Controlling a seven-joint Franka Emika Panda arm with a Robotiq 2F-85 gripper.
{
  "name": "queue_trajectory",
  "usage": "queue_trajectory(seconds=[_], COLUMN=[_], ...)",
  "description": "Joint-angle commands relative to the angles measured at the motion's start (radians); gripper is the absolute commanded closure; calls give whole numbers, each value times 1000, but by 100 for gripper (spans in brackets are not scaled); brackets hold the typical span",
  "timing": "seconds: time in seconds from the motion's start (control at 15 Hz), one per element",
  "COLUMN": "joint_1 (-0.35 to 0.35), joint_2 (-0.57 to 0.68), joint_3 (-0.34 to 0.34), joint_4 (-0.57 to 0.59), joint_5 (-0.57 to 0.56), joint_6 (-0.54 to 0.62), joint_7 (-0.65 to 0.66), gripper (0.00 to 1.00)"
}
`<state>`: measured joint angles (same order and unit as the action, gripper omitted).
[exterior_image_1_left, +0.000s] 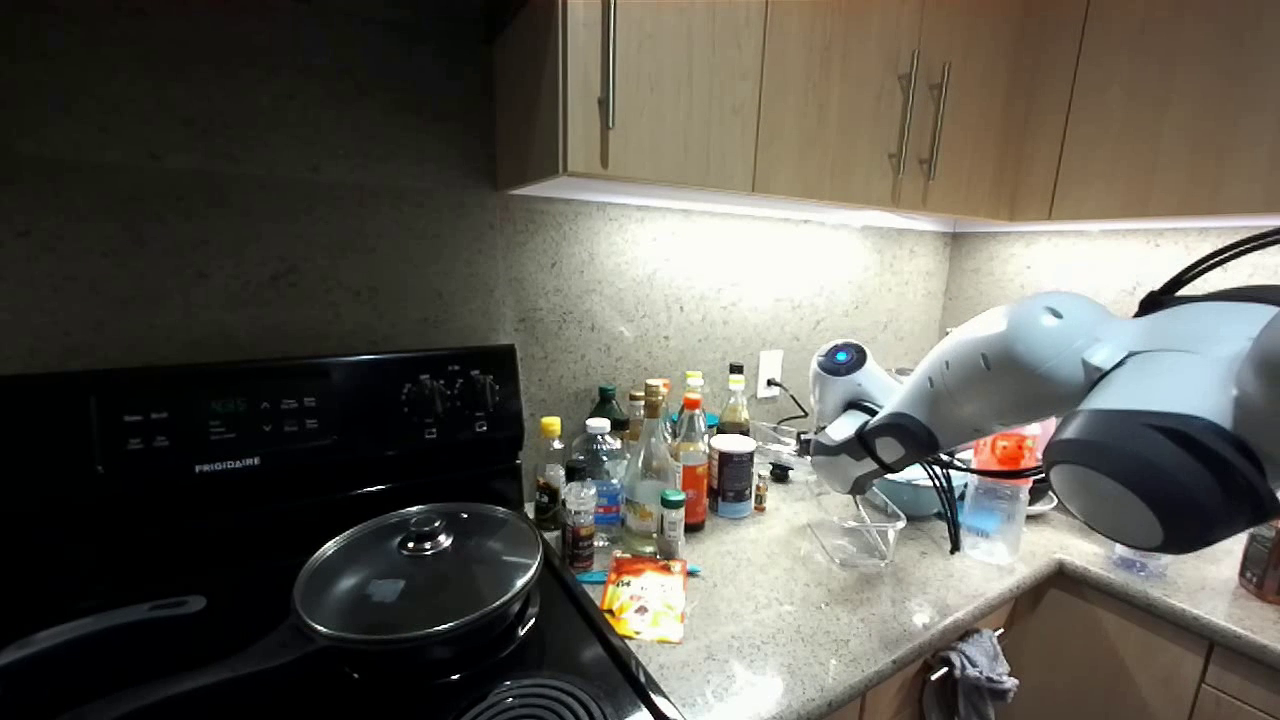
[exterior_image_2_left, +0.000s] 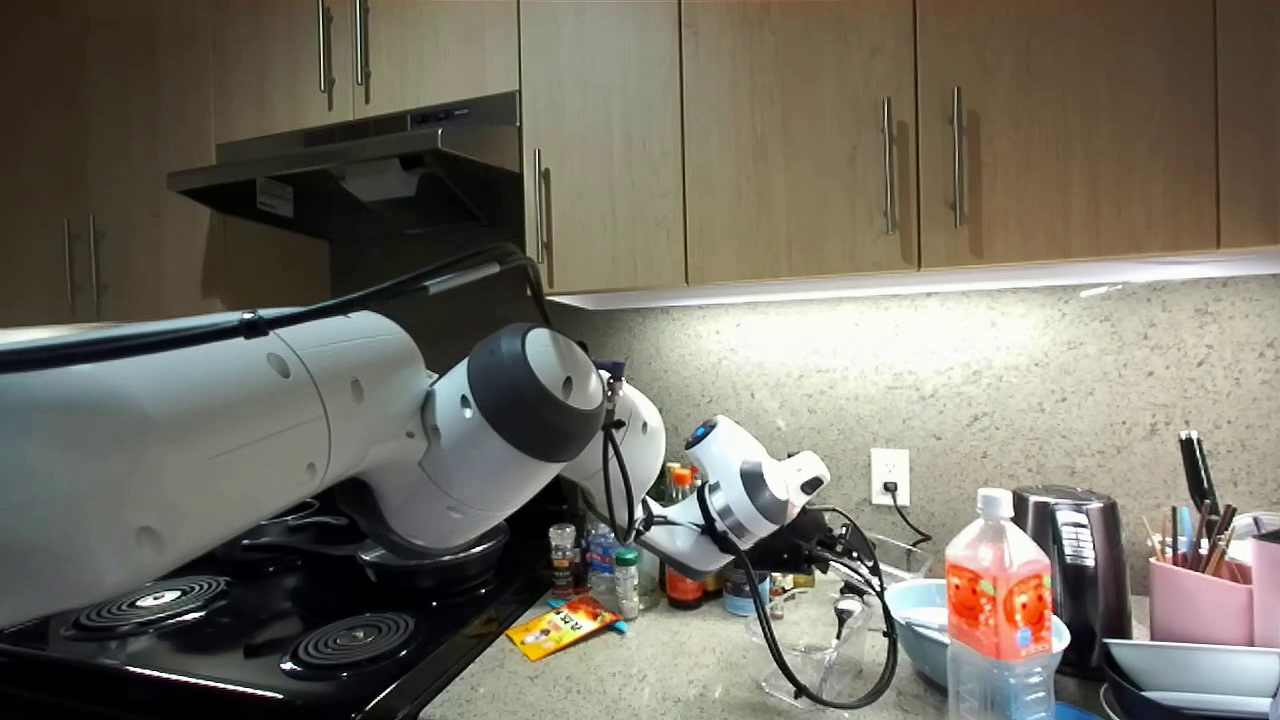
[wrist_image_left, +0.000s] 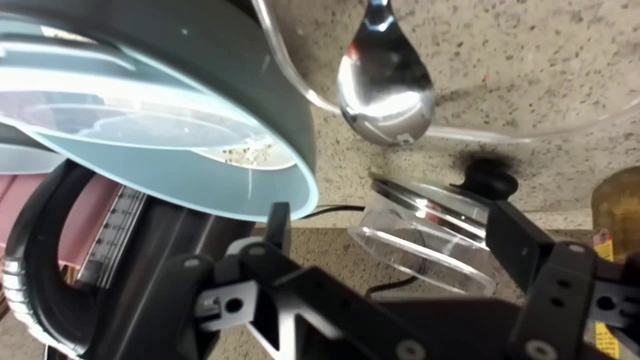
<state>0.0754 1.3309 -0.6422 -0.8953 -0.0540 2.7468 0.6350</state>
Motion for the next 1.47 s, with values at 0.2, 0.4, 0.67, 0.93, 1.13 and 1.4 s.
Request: queue_trajectory(seconds=[0.2, 0.4, 0.67, 0.93, 1.13, 1.4], joint_1=[97, 128, 158, 174, 214, 249], joint_2=[49, 38, -10, -24, -8, -8], joint_3=[-169, -192, -173, -185, -269, -318], joint_4=[-9, -32, -91, -109, -137, -194], joint_5=[-4, -3, 4, 12, -8, 7], joint_6=[-26, -65, -141, -171, -145, -112], joint_7=[178, 203, 190, 221, 334, 391], gripper=[0, 0, 0, 0, 0, 0])
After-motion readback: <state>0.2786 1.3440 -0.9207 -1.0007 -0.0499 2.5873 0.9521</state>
